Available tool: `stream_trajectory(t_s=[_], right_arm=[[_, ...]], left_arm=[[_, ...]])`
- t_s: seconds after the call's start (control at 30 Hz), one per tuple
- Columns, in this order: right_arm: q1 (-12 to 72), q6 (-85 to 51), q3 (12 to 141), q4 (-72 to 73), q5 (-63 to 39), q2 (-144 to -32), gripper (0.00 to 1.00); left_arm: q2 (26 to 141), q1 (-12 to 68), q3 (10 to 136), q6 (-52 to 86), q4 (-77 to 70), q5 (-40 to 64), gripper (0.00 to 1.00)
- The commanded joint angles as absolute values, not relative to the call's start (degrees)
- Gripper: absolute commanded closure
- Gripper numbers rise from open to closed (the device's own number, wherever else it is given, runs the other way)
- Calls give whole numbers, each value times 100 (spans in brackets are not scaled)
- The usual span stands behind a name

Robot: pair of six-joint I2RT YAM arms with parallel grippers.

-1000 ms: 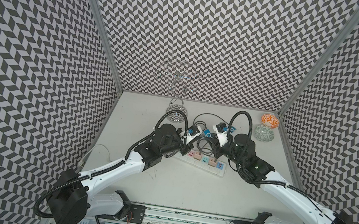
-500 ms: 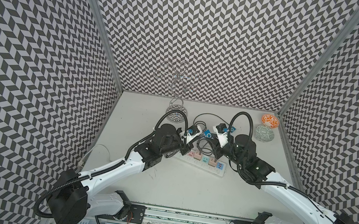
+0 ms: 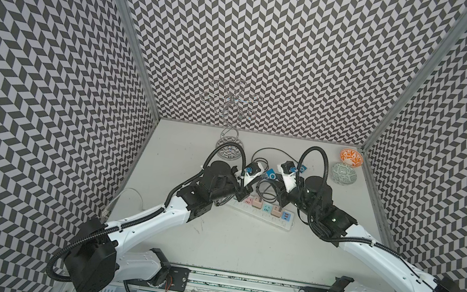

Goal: Charge mp3
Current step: Insert the charging cable into the MP3 player.

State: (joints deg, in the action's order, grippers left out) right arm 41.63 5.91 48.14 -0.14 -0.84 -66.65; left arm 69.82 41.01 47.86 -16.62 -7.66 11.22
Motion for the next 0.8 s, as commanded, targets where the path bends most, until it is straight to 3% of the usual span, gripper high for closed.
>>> stream_trajectory(t_s=[0.0, 0.77], right_arm=[[4476, 523, 4878, 306, -281, -6595, 92], [4579, 203, 4833, 670, -647, -6585, 93]], left_arm=[[7065, 4166, 5022, -1565, -1188, 825, 100], [7129, 4236, 4709, -1808, -1614, 919, 100]])
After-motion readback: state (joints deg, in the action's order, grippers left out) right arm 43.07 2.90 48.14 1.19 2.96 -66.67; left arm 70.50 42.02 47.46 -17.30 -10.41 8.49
